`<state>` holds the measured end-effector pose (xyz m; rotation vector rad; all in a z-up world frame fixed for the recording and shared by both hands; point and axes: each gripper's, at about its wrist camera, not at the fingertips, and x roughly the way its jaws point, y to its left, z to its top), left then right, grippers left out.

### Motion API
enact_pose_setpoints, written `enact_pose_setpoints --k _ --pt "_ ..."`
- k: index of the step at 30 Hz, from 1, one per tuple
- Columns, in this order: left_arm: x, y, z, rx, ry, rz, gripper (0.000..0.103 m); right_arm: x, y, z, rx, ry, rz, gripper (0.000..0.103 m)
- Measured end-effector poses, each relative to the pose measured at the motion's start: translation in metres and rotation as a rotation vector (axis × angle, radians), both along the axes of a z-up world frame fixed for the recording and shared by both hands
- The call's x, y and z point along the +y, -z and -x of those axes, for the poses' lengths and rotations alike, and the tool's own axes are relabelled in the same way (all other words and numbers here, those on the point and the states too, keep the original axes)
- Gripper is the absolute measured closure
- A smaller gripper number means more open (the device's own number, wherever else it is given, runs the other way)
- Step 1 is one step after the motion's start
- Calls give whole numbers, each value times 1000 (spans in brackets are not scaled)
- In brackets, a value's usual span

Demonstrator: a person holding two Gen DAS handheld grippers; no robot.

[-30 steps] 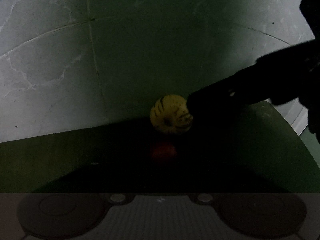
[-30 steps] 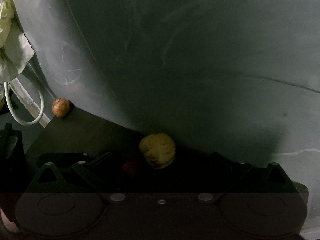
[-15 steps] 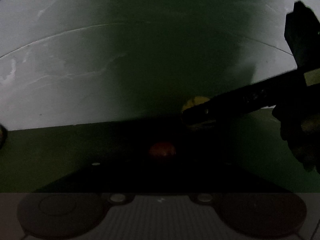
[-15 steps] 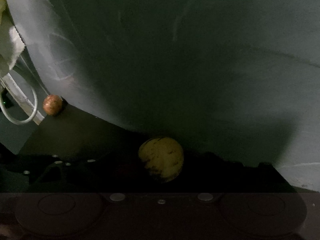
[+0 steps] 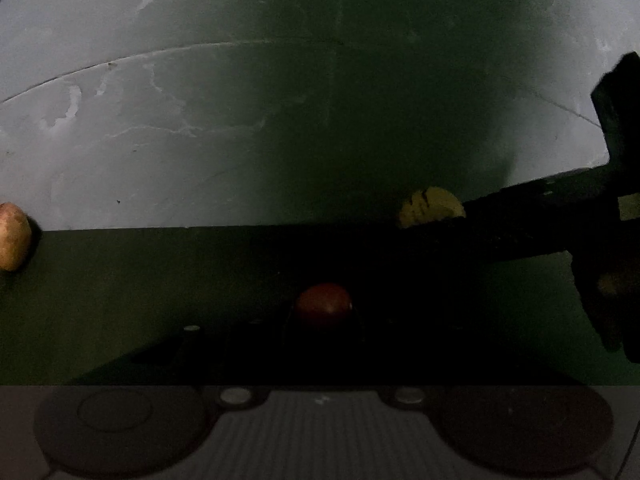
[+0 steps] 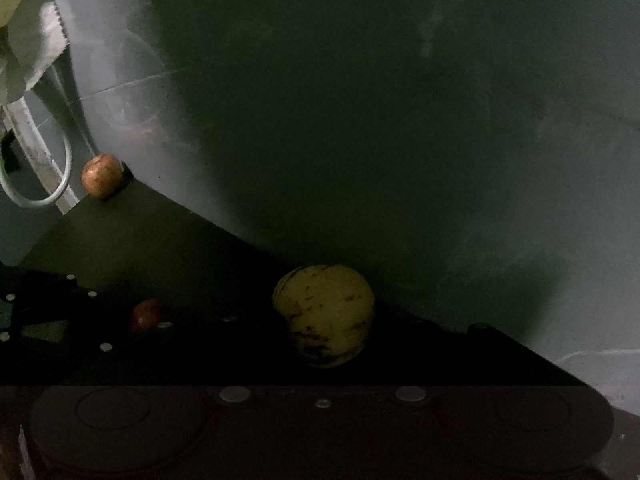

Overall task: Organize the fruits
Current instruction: 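Grasp the red tomato with the left gripper while the right grasps the striped pepino melon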

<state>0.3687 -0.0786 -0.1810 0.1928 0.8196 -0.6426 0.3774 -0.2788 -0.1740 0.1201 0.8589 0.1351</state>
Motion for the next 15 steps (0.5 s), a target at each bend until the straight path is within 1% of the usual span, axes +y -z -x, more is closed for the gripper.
enact_pose_setpoints --k 6,15 --pt "-5 -11 3 -16 -38 17 70 1 -21 17 -19 -43 -8 50" --pt "-12 -44 27 -74 -84 8 70 -5 -55 47 -71 -89 -48 50"
